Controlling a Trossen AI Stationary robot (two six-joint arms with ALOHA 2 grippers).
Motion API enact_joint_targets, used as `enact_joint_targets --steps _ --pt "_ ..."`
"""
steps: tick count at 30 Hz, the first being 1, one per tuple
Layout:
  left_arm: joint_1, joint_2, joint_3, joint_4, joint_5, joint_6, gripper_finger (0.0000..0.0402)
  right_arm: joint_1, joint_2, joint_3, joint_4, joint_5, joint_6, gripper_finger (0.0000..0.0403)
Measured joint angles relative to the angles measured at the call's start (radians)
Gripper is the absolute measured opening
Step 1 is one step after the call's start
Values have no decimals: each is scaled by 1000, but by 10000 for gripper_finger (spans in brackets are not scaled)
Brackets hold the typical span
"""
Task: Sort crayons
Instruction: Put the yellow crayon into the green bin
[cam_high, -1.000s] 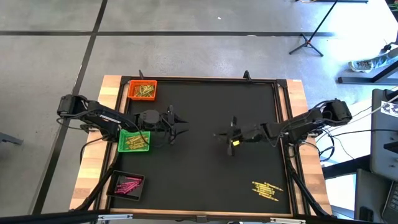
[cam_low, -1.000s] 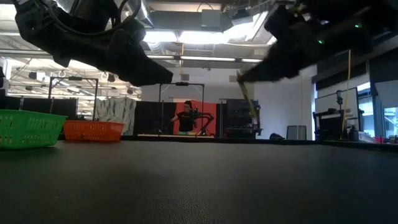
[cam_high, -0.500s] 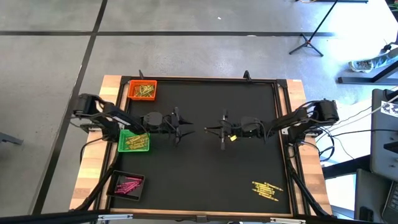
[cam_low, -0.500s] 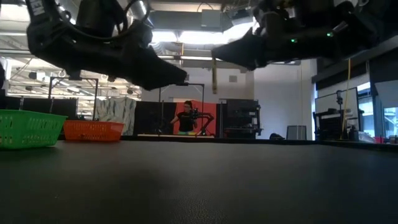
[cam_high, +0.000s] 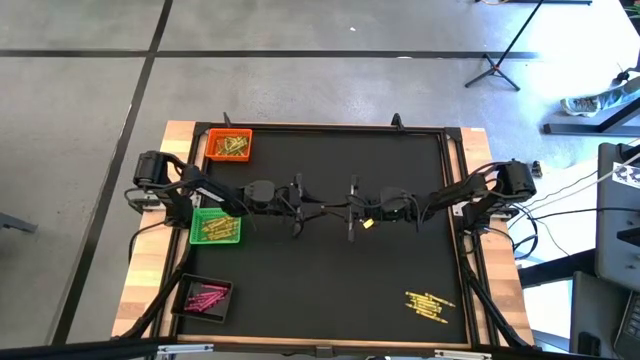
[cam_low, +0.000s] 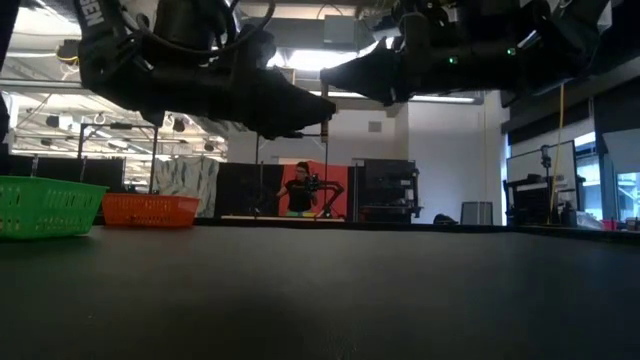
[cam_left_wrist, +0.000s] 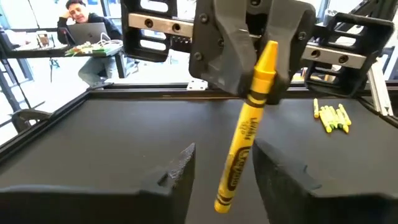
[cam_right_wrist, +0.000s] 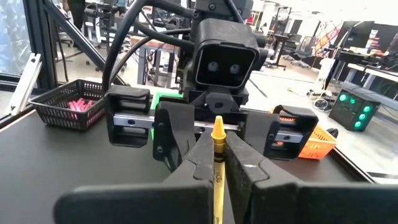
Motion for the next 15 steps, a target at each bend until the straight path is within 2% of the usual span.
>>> enact_joint_targets --steps 11,15 --pt "-2 0 0 32 3 32 13 0 0 0 4 1 3 15" --pt "-2 0 0 27 3 34 11 0 0 0 4 9 4 19"
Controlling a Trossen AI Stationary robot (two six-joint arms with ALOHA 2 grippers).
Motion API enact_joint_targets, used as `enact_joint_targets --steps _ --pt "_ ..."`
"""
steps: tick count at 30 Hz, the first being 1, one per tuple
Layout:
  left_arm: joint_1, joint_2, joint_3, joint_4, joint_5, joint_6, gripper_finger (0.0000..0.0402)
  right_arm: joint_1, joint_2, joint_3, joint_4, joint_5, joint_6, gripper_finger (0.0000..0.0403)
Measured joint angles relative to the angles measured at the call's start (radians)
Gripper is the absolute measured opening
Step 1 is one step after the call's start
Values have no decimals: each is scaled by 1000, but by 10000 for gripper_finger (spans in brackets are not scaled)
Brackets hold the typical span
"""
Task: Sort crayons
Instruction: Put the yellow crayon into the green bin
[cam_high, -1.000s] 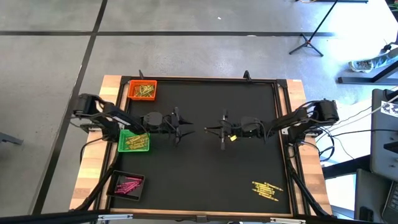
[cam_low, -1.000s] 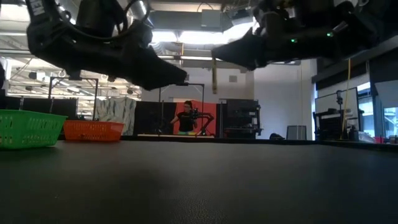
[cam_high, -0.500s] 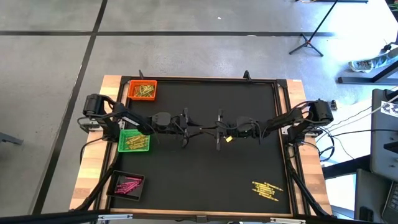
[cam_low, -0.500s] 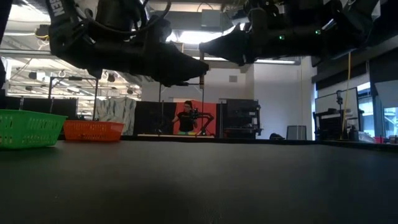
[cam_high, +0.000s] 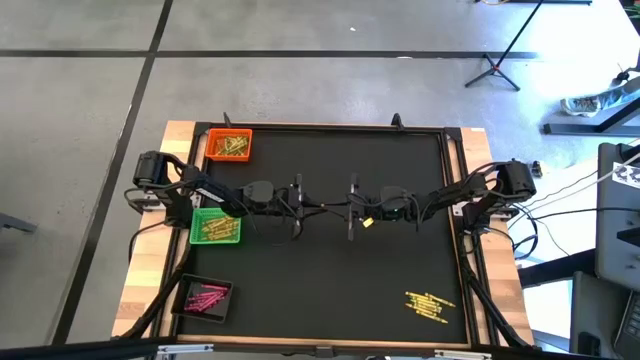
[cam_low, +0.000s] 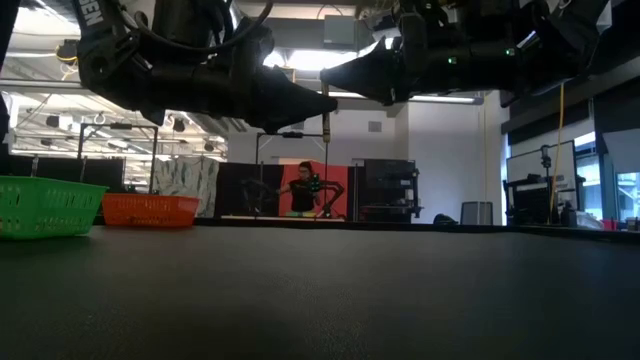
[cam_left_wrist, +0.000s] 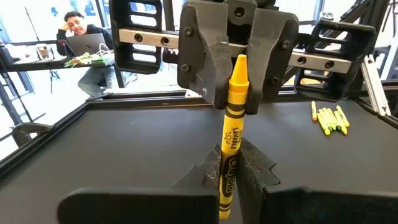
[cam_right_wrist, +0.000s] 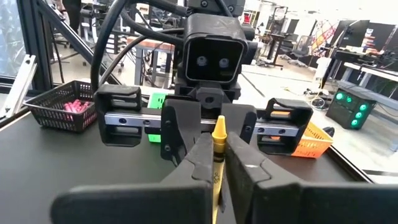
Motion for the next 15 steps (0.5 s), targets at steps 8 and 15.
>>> enact_joint_targets --steps 8,15 --pt "4 -41 1 -145 -6 27 11 17 -57 0 -115 1 -1 123" --pt "-7 -258 1 -602 -70 63 11 66 -206 0 -489 11 53 178"
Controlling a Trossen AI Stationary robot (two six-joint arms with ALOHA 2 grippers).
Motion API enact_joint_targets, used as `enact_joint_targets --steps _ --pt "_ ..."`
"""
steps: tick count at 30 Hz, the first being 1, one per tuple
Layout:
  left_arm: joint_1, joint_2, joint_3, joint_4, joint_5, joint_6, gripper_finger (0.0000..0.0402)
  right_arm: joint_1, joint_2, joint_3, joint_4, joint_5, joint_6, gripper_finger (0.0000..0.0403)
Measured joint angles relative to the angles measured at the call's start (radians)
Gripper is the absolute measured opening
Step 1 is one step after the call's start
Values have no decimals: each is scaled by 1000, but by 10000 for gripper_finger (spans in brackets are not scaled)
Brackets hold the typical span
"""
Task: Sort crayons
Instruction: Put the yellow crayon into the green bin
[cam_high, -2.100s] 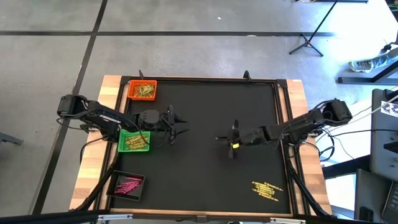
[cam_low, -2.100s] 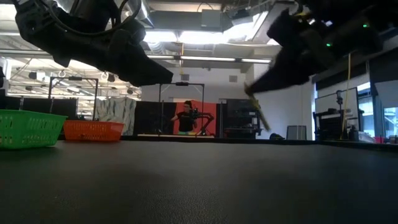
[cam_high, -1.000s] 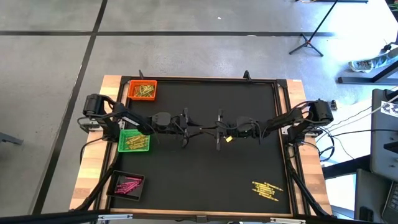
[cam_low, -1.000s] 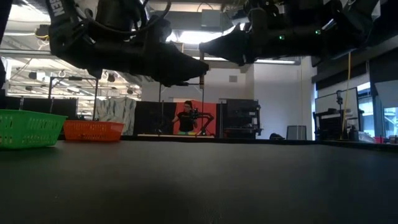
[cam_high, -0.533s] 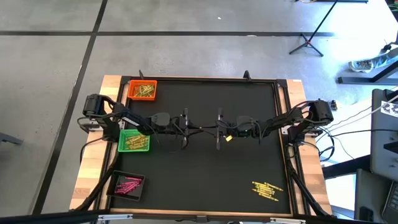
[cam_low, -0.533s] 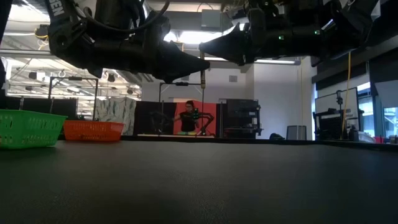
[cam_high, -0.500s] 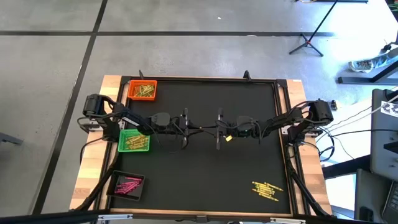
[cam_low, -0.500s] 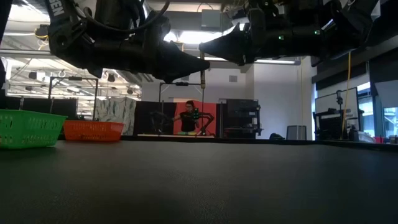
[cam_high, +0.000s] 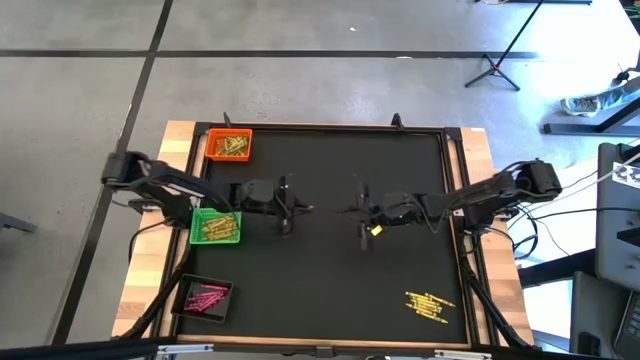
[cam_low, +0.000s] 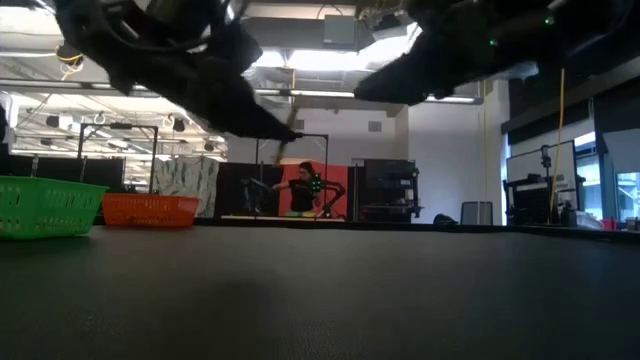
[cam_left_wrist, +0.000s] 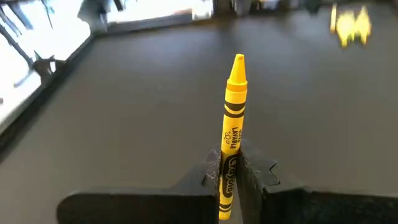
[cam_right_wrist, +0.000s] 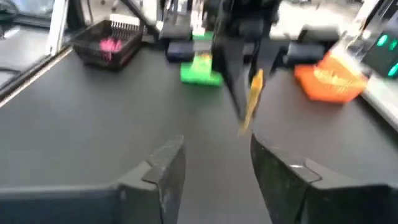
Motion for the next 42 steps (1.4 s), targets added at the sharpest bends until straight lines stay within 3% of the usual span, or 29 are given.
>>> enact_joint_targets --steps 5,11,16,22,26,35,42 --pt "-13 -171 0 -373 -32 -53 11 11 -7 -1 -99 -1 61 183" --pt "-41 -333 74 -860 -59 -223 11 9 25 -11 -72 9 82 183" --pt "-83 -370 182 -1275 -85 -408 11 9 59 -14 -66 16 87 183" --pt "-152 -371 203 -1582 -54 -651 11 8 102 -14 -55 15 91 183" --pt "-198 -372 158 -1644 -3 -770 11 8 104 -14 -53 15 89 183" --pt "-252 -371 65 -1636 17 -848 14 8 104 -14 -51 23 61 183" --pt "-251 -371 65 -1626 10 -842 82 8 104 -14 -45 78 64 184"
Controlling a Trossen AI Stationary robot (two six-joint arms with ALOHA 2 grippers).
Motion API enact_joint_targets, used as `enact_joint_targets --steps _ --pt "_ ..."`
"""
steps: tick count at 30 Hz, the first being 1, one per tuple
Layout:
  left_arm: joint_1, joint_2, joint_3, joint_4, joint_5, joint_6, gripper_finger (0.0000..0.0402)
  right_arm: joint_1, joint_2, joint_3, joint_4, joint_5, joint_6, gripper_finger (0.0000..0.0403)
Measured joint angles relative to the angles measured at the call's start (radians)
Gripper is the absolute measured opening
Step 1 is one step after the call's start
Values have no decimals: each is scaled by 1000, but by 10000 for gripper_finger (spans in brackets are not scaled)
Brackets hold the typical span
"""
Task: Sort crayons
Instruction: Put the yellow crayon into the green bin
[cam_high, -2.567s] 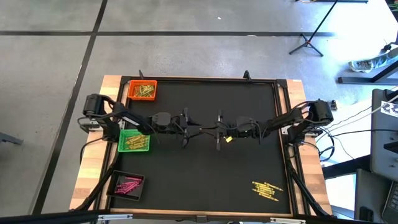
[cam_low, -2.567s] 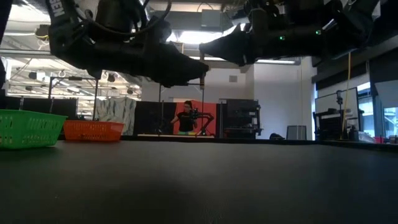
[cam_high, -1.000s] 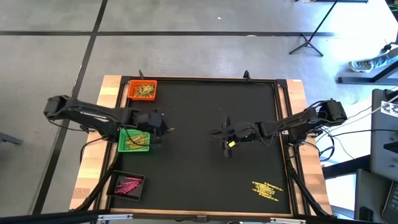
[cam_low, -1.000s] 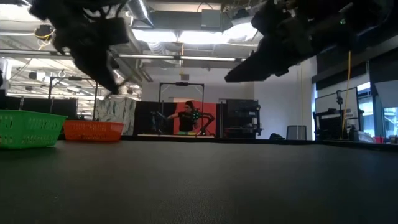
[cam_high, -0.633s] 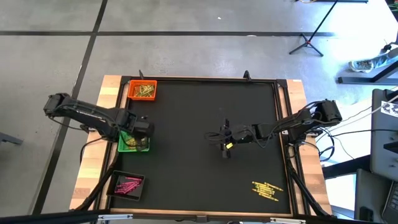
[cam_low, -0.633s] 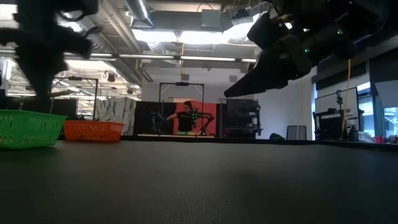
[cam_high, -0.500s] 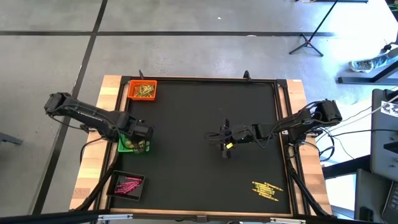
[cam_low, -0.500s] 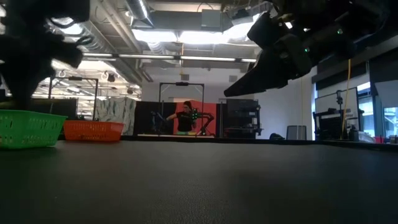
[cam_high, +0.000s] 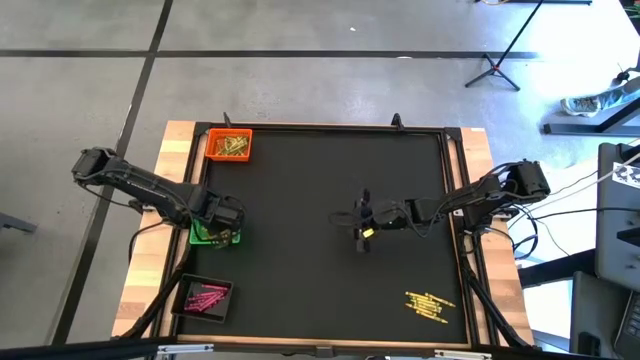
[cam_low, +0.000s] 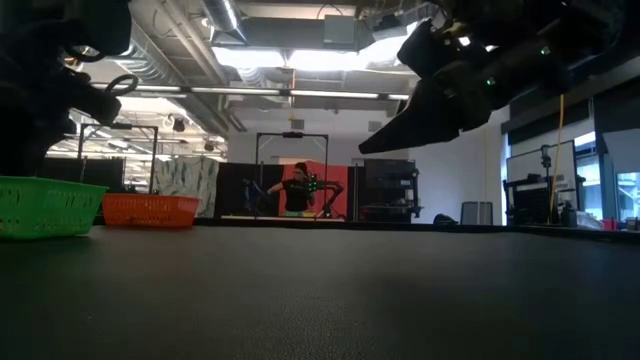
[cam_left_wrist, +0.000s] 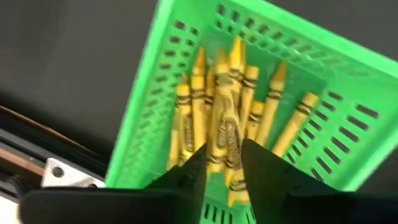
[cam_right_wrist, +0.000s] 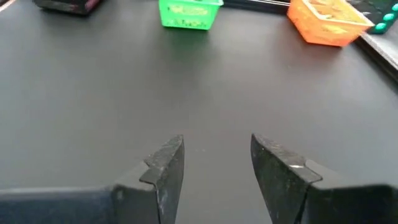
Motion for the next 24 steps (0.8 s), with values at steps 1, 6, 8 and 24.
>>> enact_joint_targets --steps 1,6,8,24 --pt "1 0 1 0 15 6 93 0 0 0 0 9 0 184" --pt "9 0 56 8 19 46 123 0 0 0 -8 0 1 184" --pt "8 0 84 52 -27 90 125 0 0 0 -5 0 -3 184" --pt "41 175 -93 1337 -191 714 124 42 -10 242 -748 -170 203 184"
